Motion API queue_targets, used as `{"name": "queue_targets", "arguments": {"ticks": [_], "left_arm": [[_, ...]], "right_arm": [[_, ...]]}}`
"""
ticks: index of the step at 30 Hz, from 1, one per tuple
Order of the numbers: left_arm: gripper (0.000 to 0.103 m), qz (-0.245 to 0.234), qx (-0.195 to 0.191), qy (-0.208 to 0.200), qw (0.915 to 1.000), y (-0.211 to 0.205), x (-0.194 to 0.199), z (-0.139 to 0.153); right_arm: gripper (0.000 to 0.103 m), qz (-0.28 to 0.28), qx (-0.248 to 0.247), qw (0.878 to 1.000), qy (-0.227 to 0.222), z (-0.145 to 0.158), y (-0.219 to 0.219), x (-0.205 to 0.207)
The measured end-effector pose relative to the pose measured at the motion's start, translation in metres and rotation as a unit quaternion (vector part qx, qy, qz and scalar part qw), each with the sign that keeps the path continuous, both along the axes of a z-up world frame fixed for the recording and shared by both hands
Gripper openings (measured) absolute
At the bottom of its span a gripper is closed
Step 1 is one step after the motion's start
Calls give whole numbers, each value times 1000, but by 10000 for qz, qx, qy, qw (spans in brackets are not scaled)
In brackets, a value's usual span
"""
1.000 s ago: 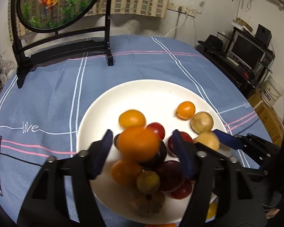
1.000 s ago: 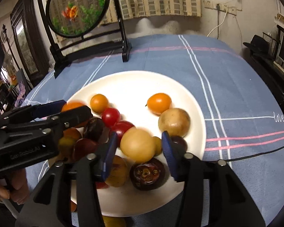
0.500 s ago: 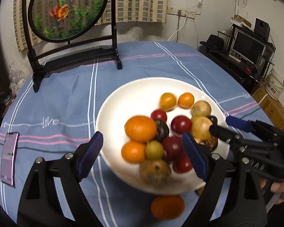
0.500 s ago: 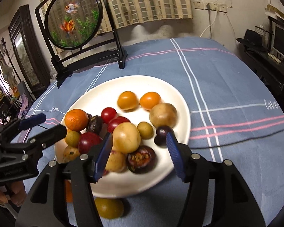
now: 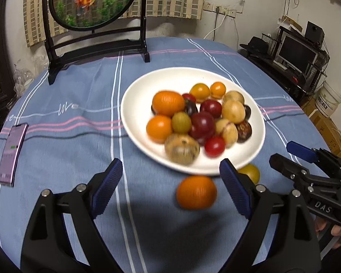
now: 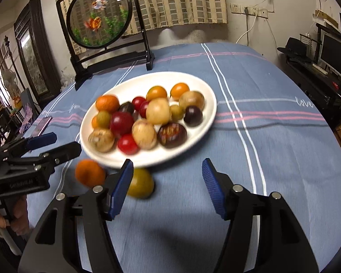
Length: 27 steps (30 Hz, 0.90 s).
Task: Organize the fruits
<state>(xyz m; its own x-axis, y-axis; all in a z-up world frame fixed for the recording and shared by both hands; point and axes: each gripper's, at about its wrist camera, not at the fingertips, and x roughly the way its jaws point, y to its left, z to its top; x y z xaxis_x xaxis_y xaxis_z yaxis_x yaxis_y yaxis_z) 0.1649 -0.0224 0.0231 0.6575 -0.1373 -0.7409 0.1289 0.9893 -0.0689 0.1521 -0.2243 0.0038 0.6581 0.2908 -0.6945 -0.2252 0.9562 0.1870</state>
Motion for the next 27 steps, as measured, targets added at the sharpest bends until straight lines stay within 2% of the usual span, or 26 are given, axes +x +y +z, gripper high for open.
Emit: {"name": "queue_targets", "arguments": {"ticks": [13, 27], "left_arm": [[89, 153, 162, 100, 9997, 4, -37, -17], [89, 210, 158, 274, 9993, 9, -31, -32]], "right_arm": [[63, 125, -189, 9997, 119, -11, 7, -42], [63, 258, -601, 9971, 382, -22, 29, -23]]}}
